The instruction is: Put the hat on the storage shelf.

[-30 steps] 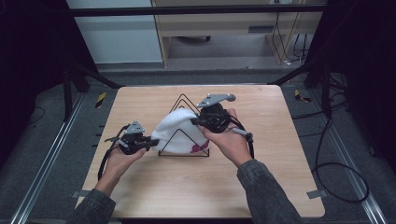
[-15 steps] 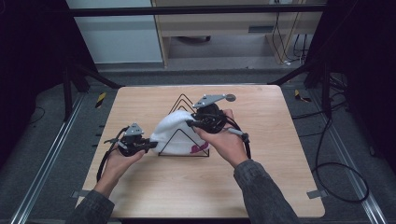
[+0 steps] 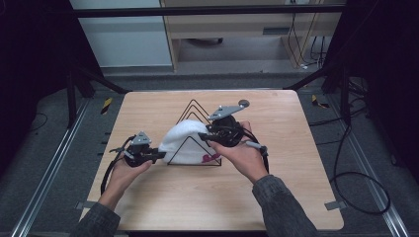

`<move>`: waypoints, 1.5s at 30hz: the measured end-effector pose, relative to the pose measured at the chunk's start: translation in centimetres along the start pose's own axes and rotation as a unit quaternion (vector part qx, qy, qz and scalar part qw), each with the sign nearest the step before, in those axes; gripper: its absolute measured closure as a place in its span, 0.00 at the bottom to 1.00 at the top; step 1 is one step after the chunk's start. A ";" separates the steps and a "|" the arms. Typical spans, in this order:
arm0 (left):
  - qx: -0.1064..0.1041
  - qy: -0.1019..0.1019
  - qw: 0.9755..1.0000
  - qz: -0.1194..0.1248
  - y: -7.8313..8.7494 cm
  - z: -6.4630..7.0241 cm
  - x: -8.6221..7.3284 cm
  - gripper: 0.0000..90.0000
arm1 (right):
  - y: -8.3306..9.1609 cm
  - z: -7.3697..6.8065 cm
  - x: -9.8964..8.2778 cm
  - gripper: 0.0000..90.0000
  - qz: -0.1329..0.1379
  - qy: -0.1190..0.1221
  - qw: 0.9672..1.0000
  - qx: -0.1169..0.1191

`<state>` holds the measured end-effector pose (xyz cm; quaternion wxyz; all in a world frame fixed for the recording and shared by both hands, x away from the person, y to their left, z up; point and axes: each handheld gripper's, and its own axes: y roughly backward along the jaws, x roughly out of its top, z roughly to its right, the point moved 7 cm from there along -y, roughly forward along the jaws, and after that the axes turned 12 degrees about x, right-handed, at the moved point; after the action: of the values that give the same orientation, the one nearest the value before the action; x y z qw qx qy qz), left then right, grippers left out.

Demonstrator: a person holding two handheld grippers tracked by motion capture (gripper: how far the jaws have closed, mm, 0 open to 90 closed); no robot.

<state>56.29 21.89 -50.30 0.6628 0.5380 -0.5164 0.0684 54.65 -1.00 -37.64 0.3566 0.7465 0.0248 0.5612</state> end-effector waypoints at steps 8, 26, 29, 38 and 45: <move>0.003 0.009 1.000 0.011 1.0 -0.3 -0.5 0.76 | -0.6 -0.7 -0.5 0.58 -0.011 0.004 1.000 0.011; 0.019 0.039 0.999 0.022 3.2 0.6 -3.0 0.10 | 1.7 -0.7 -2.9 0.18 -0.003 0.003 0.999 -0.032; 0.057 0.028 0.998 0.008 3.0 0.4 -4.3 0.08 | 2.9 -0.5 -4.2 0.13 0.000 0.002 0.999 -0.046; 0.062 0.036 0.997 0.006 2.7 0.3 -5.4 0.08 | 6.2 1.5 -7.5 0.10 0.015 -0.028 0.996 -0.085; 0.094 0.037 0.994 -0.033 2.0 -1.0 -7.0 0.08 | 8.2 3.2 -11.8 0.15 0.018 -0.068 0.992 -0.107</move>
<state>52.45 26.76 -54.17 0.6296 0.6116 -0.4652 0.1145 50.06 -13.91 -43.11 0.4255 0.7405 -0.0730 0.5151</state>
